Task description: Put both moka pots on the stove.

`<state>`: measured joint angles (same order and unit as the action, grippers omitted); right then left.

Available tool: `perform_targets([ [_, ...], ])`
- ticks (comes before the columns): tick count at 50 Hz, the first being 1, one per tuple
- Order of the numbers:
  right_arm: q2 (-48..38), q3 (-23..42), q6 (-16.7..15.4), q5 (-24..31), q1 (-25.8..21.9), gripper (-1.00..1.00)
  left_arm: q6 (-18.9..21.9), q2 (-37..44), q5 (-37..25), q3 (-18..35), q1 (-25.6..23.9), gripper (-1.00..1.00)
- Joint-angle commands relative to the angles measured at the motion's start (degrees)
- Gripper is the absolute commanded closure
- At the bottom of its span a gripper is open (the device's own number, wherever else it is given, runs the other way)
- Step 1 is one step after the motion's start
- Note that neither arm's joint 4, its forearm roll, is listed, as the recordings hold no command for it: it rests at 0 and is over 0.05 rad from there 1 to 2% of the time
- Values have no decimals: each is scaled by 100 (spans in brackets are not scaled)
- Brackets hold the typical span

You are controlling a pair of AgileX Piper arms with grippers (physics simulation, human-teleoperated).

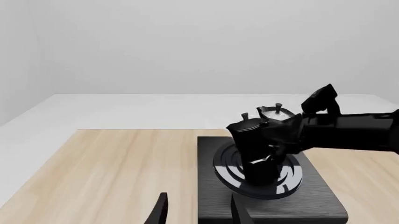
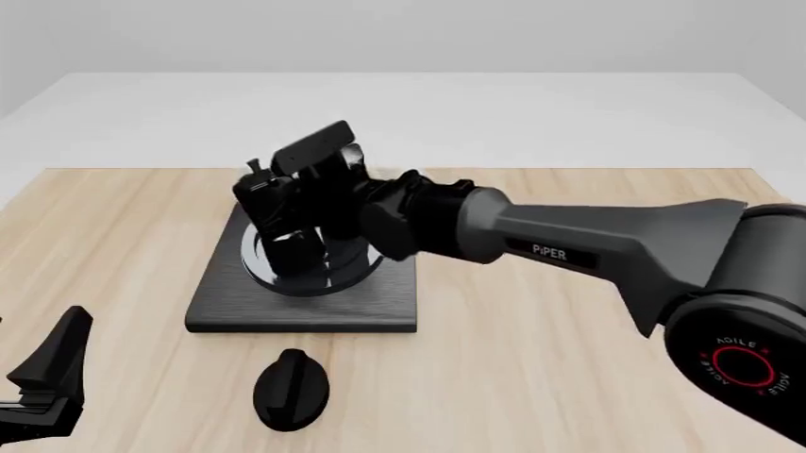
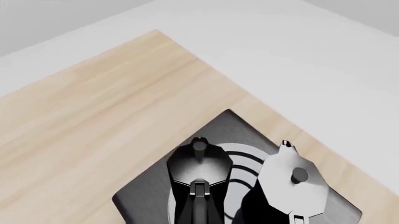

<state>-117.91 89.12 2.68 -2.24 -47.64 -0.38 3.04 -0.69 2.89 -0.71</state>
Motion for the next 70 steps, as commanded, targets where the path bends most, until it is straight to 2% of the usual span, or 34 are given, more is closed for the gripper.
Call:
perform_targets([
  [1, 378, -448, 100, -198, -41, 100, -1, 3, 2, 0, -1, -100],
  [17, 764, -1293, 191, -546, 21, 100, 0, -2, -1, 0, 0, -100],
  [37, 940, -1914, 445, -865, -60, 100, 0, -2, -1, 0, 0, -100],
  [50, 919, -2132, 556, -1017, -36, 100, 1, 1, 1, 0, -1, -100],
  [61, 907, -2228, 492, -1129, -23, 100, -1, -3, -1, 0, 1, -100],
  [70, 845, -2265, 558, -1180, -110, 100, -1, 0, 0, 0, 0, -100],
])
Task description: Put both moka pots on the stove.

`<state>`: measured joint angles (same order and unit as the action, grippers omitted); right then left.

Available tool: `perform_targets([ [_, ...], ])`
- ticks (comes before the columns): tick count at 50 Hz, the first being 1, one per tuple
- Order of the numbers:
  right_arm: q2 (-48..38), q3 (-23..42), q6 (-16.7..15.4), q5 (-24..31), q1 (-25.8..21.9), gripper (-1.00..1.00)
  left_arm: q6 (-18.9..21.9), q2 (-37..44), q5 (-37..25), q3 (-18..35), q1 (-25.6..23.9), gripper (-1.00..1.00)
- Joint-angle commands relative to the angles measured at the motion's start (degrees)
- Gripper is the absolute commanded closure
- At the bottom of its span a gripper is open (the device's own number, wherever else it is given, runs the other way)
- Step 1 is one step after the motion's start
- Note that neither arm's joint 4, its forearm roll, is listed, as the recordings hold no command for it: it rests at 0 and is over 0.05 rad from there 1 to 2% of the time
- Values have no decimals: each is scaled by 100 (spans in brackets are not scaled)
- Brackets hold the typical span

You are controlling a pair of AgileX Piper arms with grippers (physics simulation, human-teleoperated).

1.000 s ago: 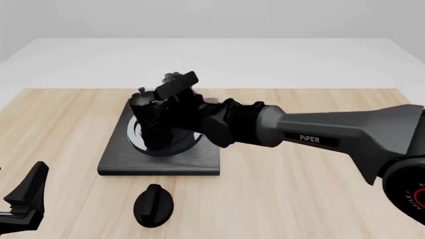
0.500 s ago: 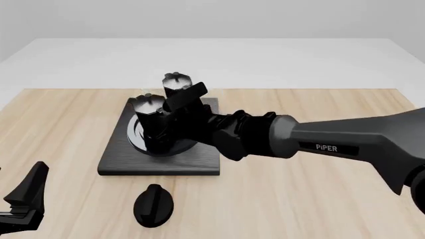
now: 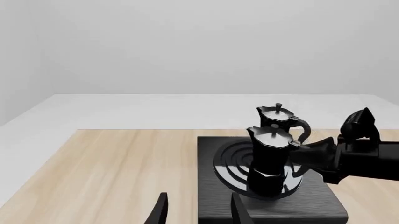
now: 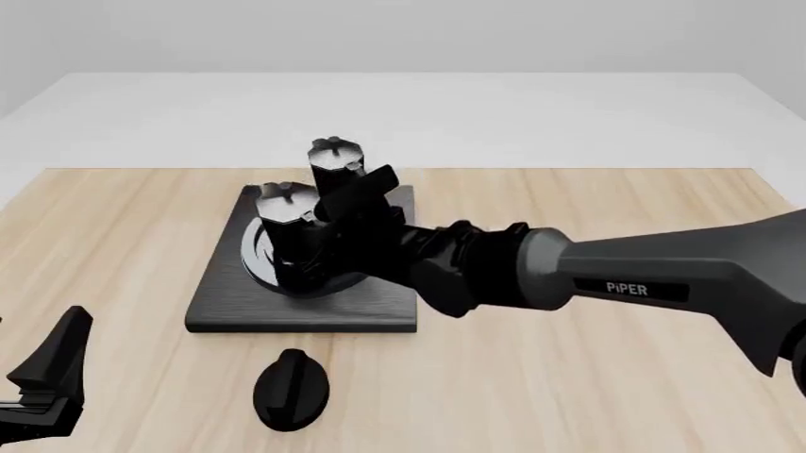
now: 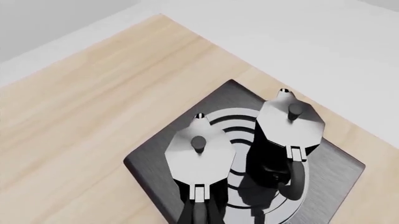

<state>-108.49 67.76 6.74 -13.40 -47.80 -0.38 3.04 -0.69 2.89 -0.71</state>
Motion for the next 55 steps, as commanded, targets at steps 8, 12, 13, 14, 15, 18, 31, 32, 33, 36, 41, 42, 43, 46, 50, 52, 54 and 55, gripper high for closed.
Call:
perform_targets([
  [8, -194, -127, 227, -74, -117, 100, 0, 0, 0, 0, 0, -100],
  [12, -231, -138, 305, -80, -214, 100, -1, -1, 0, 0, -1, -100],
  [13, -246, -136, 310, -82, -206, -100, 0, 0, 0, 0, 0, -100],
  [14, -260, -138, 332, -83, -240, -100, -1, -1, 0, 0, -1, -100],
  [15, -265, -147, 284, -86, -218, -100, 1, -1, -1, 0, 1, -100],
  [18, -292, -149, 456, -76, -337, -100, -1, 0, 0, 0, -1, -100],
  [31, -257, -227, 447, -110, -291, -100, -1, -2, -1, 0, -1, -100],
  [32, -259, -223, 468, -101, -282, -100, 0, 0, 0, 0, 0, -100],
  [33, -249, -237, 491, -109, -285, -100, 1, -1, 0, 0, 0, -100],
  [36, -174, -309, 479, -123, -292, -100, 1, 0, 0, 0, 0, -100],
  [41, 19, -621, 402, -261, -146, -100, 1, 0, 0, 0, 0, -100],
  [42, 85, -692, 383, -280, -130, -100, 1, 0, 0, 0, 0, -100],
  [43, 158, -769, 364, -300, -120, -100, 0, 1, 1, 0, -1, -100],
  [46, 335, -963, 280, -350, 8, -100, 1, -2, -1, 0, 1, -100],
  [50, 715, -1391, 209, -451, 126, -100, 0, 1, 0, 0, -1, -100],
  [52, 809, -1540, 289, -473, 190, -100, 0, 0, 0, 0, 0, -100],
  [54, 965, -1770, 291, -546, 208, -100, -1, -1, 0, 0, -1, -100],
  [55, 1037, -1900, 361, -578, 200, -100, 0, 0, 0, 0, -1, -100],
])
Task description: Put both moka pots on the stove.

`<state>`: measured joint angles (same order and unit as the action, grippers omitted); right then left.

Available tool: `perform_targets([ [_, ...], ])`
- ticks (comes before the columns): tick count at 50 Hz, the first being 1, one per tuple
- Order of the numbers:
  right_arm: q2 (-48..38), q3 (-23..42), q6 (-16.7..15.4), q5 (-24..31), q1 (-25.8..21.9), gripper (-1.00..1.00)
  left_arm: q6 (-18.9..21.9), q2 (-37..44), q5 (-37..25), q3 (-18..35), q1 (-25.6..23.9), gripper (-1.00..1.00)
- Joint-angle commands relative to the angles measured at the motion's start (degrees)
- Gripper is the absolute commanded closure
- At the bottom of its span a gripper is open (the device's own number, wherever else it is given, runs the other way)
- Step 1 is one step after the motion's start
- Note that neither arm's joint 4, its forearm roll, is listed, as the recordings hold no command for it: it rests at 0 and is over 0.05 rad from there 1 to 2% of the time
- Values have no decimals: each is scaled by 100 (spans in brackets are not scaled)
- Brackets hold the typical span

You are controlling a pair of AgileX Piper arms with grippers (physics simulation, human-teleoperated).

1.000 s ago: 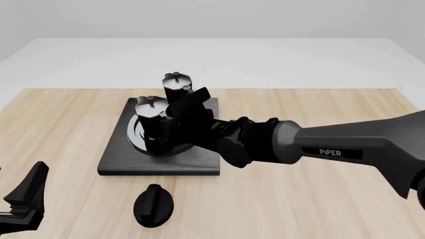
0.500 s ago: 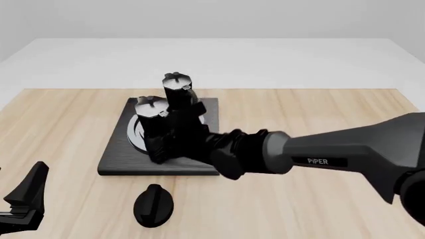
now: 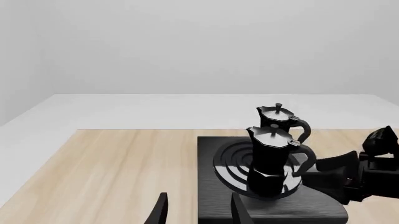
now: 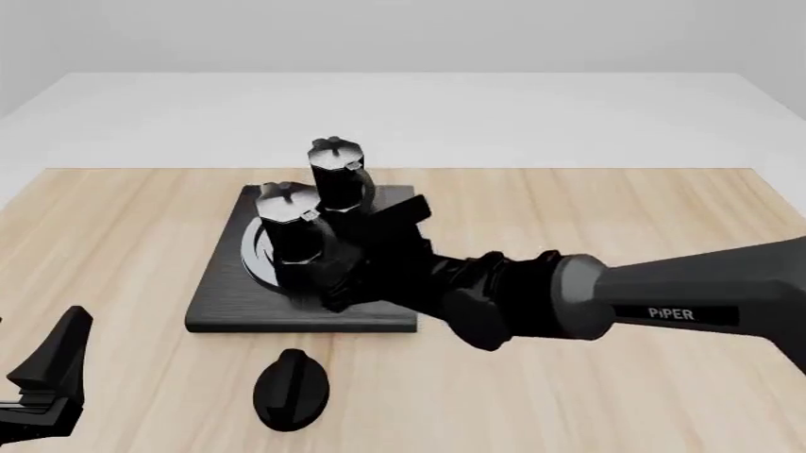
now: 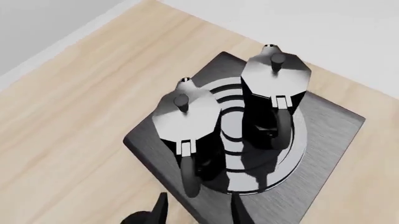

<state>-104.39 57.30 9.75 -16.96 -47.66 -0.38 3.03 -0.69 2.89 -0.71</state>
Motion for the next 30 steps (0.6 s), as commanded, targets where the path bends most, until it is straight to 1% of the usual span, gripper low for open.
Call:
perform_targets([
  [1, 685, -948, 71, -245, 166, -100, 0, 0, 0, 0, 1, -100],
  [3, 762, -1065, 77, -292, 158, -100, 0, 1, 1, 0, 0, -100],
  [4, 868, -1225, 26, -364, 184, -100, 0, 1, 0, 0, 0, -100],
  [5, 908, -1332, 45, -425, 178, -100, 0, 1, 0, 0, 0, -100],
  [6, 935, -1445, -21, -491, 174, -100, 0, -2, -1, 0, 0, -100],
  [7, 1016, -1616, -184, -560, 210, -100, -1, 3, 1, 0, 1, -100],
  [8, 1082, -1754, -73, -627, 189, -100, 0, 1, 1, 0, 0, -100],
  [9, 1243, -1936, -75, -657, 169, -100, 2, 1, 0, 0, 1, -100],
  [10, 1411, -2088, -215, -699, 215, -100, 0, 0, 0, 0, 0, -100],
  [13, 1936, -2482, -232, -656, 297, -100, 0, 1, 0, 0, 1, -100],
  [17, 2707, -2872, -208, -432, 470, -100, 0, 0, 0, 0, 0, -100],
  [18, 2709, -2873, -208, -431, 470, -100, 0, 0, 0, 0, 0, -100],
  [20, 3067, -3081, -132, -341, 559, -100, -1, 0, 0, 0, 0, -100],
  [22, 3584, -3309, -145, -200, 754, -100, 1, -1, -1, 0, 1, -100],
  [25, 4413, -3585, -13, 73, 962, -100, 0, -1, -1, 0, 0, -100],
  [26, 4687, -3644, -138, 199, 1086, -100, 0, 3, 1, 0, 0, -100],
  [27, 5093, -3715, -349, 403, 1238, -100, 0, 0, 0, 0, 0, -100],
  [28, 5344, -3751, -375, 544, 1302, -100, 0, 0, 0, 0, 0, -100],
  [29, 5350, -3751, -375, 551, 1302, -100, 0, 0, 0, 0, 0, -100],
  [30, 5883, -3829, -505, 872, 1605, -100, -1, 2, 1, 0, 0, -100],
])
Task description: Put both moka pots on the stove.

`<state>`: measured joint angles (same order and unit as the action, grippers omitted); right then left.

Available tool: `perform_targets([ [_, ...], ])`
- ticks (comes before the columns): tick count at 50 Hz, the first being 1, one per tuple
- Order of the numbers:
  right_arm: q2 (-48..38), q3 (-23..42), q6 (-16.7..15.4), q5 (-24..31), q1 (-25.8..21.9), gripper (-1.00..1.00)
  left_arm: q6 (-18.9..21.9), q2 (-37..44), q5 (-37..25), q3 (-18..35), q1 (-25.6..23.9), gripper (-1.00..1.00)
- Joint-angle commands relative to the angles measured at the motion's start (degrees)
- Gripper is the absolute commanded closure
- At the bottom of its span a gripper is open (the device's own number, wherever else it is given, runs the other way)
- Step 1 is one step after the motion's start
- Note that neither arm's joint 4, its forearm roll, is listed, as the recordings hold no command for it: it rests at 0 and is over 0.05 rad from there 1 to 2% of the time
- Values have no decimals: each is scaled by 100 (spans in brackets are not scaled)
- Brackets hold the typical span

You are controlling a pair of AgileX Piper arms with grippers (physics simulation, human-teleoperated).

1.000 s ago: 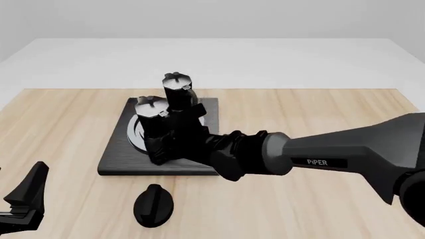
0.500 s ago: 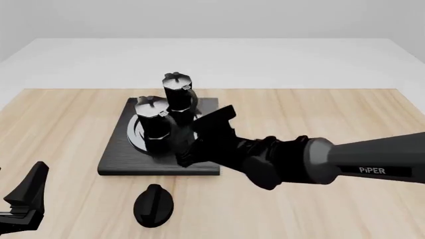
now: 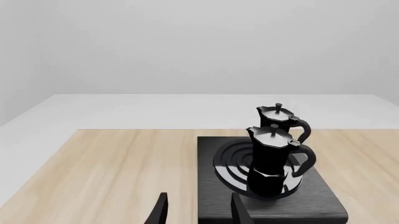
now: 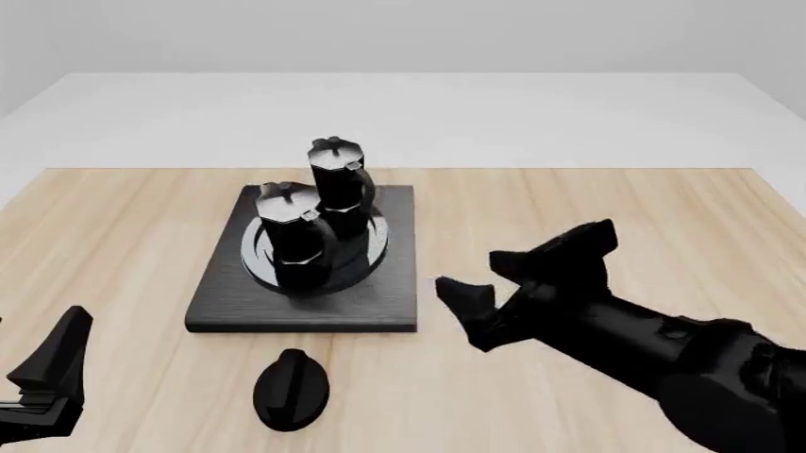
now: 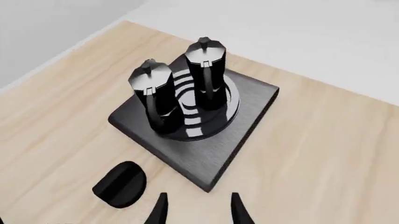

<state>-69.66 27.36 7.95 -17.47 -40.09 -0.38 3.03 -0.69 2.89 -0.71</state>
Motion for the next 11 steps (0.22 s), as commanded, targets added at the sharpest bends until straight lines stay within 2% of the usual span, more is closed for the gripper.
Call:
perform_targets([
  [1, 2648, -841, -299, 1088, 930, -100, -1, 2, 1, 0, 0, -100],
  [3, 2654, -841, -299, 1095, 930, -100, -1, 2, 1, 0, 0, -100],
  [4, 3105, -831, -142, 1447, 1072, -100, 1, -2, -1, 0, 1, -100],
  [5, 3412, -840, -245, 1647, 1171, -100, 0, 0, 0, 0, 0, -100],
  [11, 4447, -844, -257, 2440, 1457, -100, 0, -1, 0, 0, 0, -100],
])
